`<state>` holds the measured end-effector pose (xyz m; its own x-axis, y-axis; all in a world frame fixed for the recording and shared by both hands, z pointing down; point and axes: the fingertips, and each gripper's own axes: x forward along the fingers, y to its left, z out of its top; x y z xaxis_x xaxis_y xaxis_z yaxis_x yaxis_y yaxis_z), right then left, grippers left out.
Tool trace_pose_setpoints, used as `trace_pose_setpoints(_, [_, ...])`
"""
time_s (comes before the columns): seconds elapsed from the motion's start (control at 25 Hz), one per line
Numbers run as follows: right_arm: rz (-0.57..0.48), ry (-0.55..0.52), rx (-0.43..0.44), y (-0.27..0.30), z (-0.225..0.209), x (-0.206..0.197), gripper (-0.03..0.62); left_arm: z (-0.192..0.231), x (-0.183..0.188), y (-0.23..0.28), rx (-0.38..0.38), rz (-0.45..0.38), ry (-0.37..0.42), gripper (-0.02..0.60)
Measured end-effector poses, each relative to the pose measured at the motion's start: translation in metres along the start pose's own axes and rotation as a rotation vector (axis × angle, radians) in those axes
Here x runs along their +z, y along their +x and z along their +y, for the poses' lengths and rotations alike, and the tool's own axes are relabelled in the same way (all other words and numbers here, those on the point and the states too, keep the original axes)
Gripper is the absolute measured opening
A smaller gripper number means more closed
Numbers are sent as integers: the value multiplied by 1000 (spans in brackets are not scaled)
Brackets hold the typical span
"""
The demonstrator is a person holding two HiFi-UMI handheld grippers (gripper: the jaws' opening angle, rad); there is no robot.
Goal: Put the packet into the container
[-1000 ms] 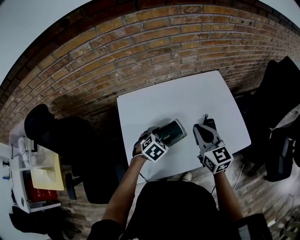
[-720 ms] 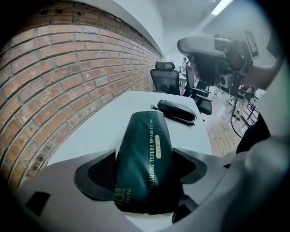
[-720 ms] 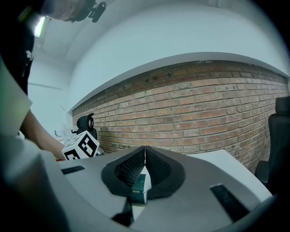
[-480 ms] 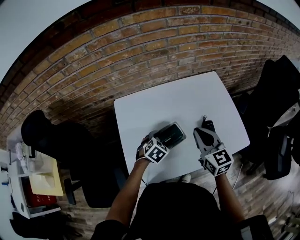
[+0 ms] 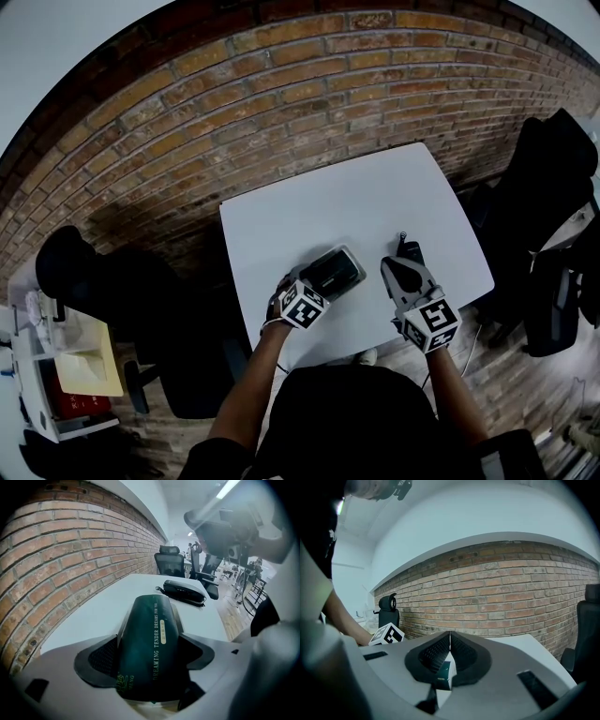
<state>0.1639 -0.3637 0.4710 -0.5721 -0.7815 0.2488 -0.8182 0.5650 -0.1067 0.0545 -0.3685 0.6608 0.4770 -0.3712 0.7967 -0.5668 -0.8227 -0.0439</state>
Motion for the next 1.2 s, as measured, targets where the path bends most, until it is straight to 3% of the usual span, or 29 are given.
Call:
trace_pose_setpoints(0.2, [2, 10, 5, 0, 2, -2, 5, 0, 0, -1, 6, -31, -13, 394])
trace_pose_setpoints(0.52, [3, 14, 13, 0, 6, -4, 5, -3, 1, -5, -20, -74, -37, 511])
trace_pose_setpoints(0.72, [-2, 15, 14, -1, 8, -4, 5, 3, 7, -18, 8, -115, -84, 511])
trace_pose_setpoints(0.88, [-8, 16, 19, 0, 10, -1, 5, 6, 26, -46, 48, -199, -113, 511])
trace_pose_setpoints(1.08, [-18, 17, 36, 3, 18, 1, 5, -4, 52, -86, 22, -307, -154, 508])
trace_pose_setpoints(1.2, [-30, 19, 43, 5, 23, 6, 5, -3, 63, -112, 59, -367, -151, 401])
